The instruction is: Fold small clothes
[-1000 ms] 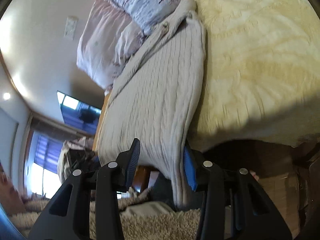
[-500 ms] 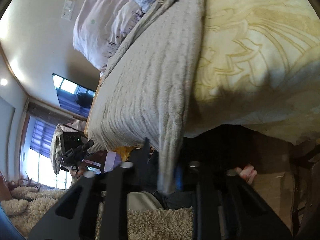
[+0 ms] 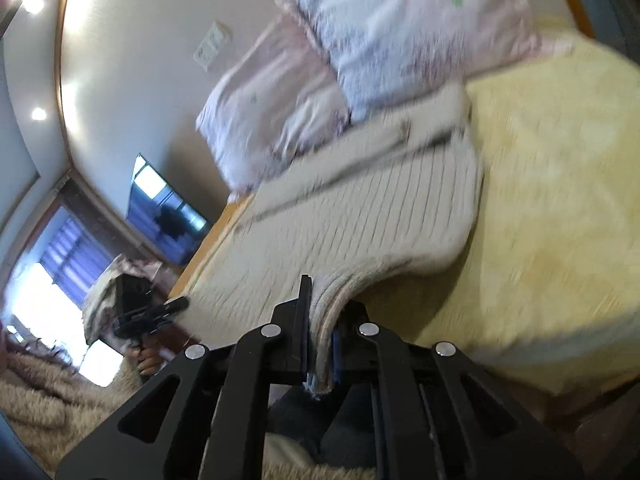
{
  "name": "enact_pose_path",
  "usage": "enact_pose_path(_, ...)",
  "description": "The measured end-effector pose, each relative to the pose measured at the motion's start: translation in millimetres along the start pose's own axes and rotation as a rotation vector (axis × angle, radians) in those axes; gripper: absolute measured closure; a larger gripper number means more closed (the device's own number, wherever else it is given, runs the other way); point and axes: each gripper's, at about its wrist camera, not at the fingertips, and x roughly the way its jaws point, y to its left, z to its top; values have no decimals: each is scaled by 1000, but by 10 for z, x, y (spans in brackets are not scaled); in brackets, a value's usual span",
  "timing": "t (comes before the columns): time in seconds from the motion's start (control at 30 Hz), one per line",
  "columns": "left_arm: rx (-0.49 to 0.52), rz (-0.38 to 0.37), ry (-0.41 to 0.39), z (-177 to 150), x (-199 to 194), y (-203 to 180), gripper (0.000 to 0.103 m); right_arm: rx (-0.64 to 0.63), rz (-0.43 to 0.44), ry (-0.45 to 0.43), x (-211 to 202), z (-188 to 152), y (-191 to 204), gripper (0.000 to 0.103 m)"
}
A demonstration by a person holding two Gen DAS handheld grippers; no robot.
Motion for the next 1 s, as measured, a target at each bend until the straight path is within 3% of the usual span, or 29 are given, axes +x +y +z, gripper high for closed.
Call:
enact_pose_path(0.43,-19,157,-171,923,-52,-72,98,-154,-149,-198,111,626,218,95)
enact_pose_path(1.0,60,296,-234,2097,381,-295,98,-216,-218,-308,537,1406,222,95)
